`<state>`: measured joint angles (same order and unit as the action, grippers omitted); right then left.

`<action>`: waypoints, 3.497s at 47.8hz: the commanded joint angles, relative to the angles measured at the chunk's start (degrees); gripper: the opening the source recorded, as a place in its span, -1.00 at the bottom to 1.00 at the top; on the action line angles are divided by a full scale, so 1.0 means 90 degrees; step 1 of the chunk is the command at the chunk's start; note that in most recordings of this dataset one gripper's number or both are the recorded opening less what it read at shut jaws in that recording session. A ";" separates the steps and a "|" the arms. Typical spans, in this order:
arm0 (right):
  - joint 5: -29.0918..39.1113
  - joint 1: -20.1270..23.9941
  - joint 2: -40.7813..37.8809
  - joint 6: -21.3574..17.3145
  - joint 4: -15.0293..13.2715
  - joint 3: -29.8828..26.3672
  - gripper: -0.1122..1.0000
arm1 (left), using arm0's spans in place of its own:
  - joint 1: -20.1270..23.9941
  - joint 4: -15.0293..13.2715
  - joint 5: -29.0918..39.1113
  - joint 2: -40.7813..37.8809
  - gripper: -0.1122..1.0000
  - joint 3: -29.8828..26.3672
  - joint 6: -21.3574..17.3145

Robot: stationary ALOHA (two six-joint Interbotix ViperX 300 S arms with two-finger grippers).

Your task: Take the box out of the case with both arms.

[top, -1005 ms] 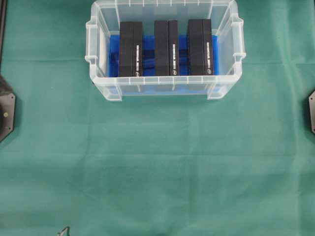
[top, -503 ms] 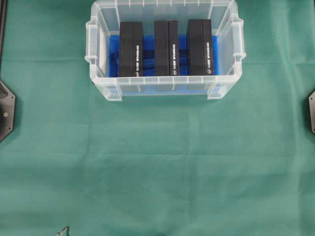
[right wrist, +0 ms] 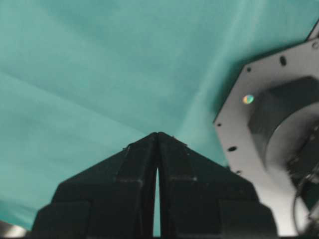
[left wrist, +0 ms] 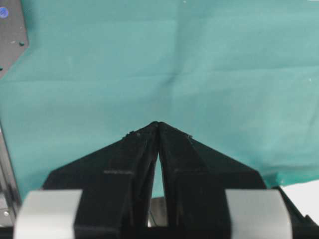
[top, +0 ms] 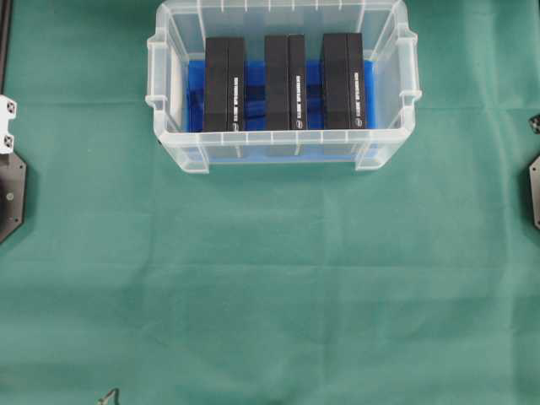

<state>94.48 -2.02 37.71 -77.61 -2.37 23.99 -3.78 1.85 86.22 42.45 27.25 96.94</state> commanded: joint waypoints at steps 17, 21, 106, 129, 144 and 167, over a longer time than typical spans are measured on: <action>-0.0059 -0.0215 -0.0244 -0.0186 -0.0293 -0.0156 -0.79 | 0.0225 0.0049 0.0059 -0.0195 -0.77 -0.0205 -0.0547; -0.0137 -0.0625 -0.0273 0.0195 -0.0459 -0.0146 -0.79 | 0.0605 0.0049 0.0049 -0.0195 -0.77 -0.0215 -0.0859; -0.1299 -0.2969 -0.0527 0.2178 -0.0400 0.0293 -0.36 | 0.2842 0.0010 0.0029 -0.0703 0.75 -0.0400 -0.3457; -0.1318 -0.2959 -0.0439 0.1758 -0.0352 0.0371 0.94 | 0.2754 0.0039 -0.0361 -0.0615 0.75 -0.0332 -0.3311; -0.1211 -0.2969 -0.0430 0.1582 -0.0420 0.0371 0.93 | 0.2803 0.0010 -0.0293 -0.0654 0.75 -0.0332 -0.3262; -0.1221 -0.2949 -0.0830 0.1328 -0.0400 0.0205 0.93 | 0.2754 -0.0020 0.0078 -0.1494 0.75 -0.0859 -0.3193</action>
<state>83.94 -28.65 30.94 -65.13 -6.06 27.69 21.27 1.76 86.75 30.59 22.15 67.85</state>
